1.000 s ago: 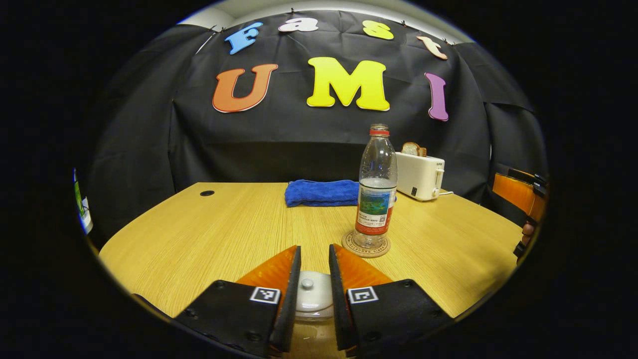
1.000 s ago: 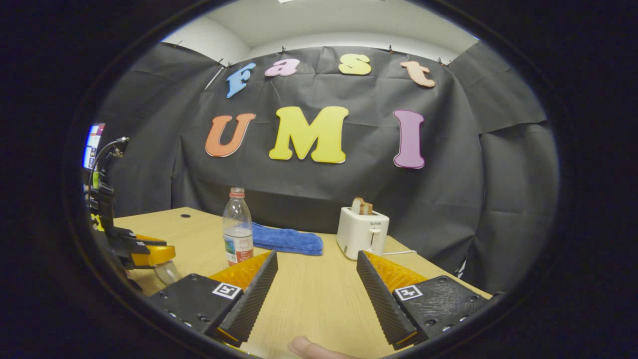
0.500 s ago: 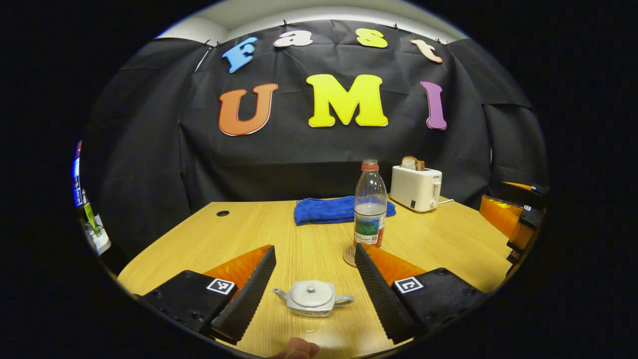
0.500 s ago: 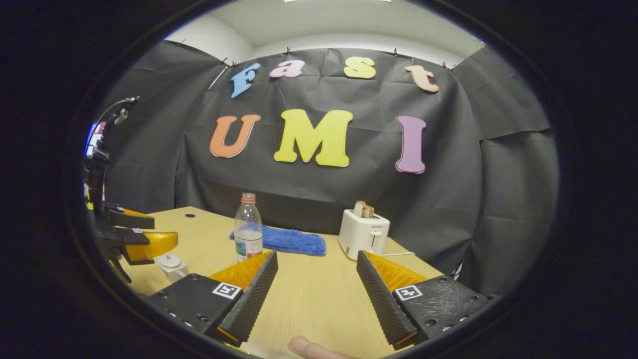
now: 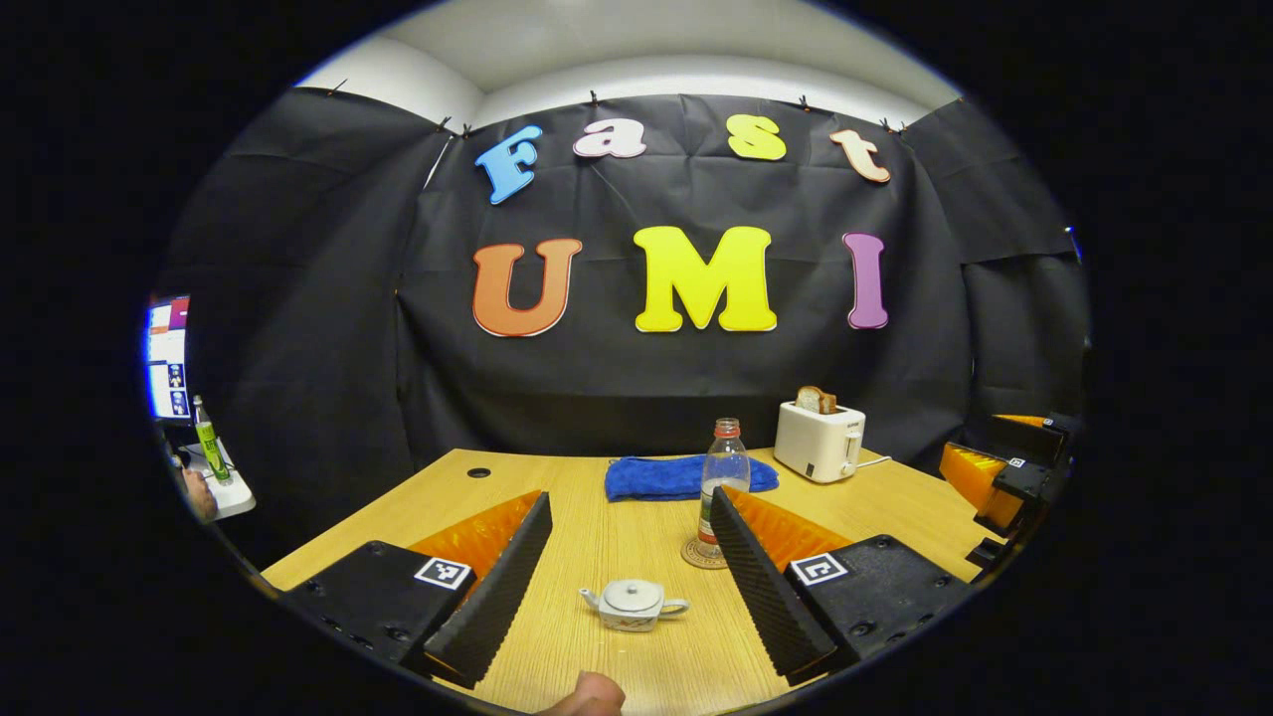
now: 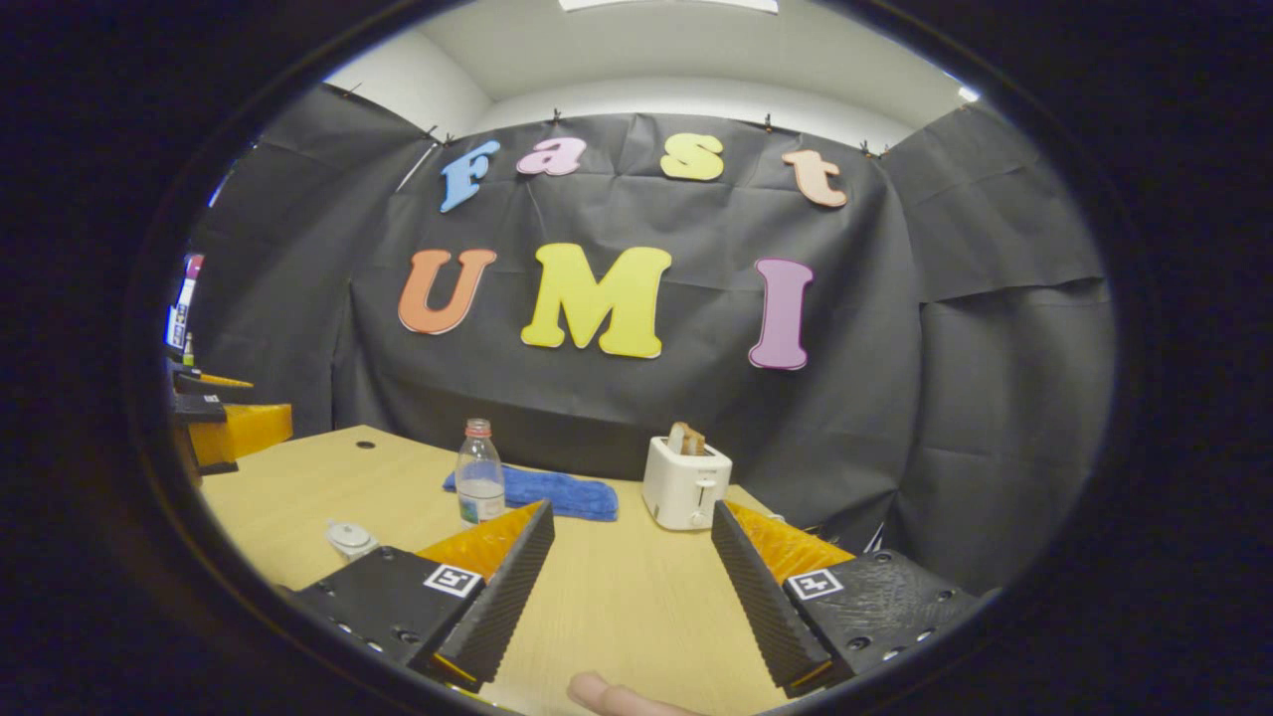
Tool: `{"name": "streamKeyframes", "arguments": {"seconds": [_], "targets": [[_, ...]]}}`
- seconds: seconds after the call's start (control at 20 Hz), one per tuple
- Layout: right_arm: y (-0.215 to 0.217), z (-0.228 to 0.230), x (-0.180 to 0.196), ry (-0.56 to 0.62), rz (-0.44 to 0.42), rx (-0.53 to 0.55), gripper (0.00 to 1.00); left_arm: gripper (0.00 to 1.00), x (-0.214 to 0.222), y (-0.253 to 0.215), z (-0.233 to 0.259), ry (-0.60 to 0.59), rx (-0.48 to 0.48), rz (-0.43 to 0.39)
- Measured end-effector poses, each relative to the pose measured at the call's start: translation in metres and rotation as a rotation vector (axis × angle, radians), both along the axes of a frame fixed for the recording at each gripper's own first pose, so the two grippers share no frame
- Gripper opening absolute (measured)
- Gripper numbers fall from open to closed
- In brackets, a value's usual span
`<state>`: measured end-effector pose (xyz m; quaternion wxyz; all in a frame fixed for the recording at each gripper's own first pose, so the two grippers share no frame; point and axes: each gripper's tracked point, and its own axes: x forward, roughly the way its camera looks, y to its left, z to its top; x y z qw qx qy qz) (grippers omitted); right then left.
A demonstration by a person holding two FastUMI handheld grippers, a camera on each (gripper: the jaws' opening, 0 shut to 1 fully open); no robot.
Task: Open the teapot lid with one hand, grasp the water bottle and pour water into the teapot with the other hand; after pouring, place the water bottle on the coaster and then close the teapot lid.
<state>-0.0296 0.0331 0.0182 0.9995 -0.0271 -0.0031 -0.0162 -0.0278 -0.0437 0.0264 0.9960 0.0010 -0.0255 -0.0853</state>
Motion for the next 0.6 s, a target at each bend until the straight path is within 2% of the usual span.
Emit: {"name": "streamKeyframes", "arguments": {"seconds": [0.1,0.15,0.6], "targets": [[0.003,0.002,-0.002,-0.006,0.011,0.000,0.95,1.00,-0.003,-0.003,0.000,-0.002,0.005,-0.006],[0.004,0.002,-0.002,-0.011,0.013,-0.005,0.98,1.00,-0.005,-0.005,-0.001,0.001,0.006,-0.010],[-0.003,-0.010,0.010,0.025,-0.003,-0.018,0.98,1.00,0.013,0.000,-0.016,0.012,0.044,0.036]]}}
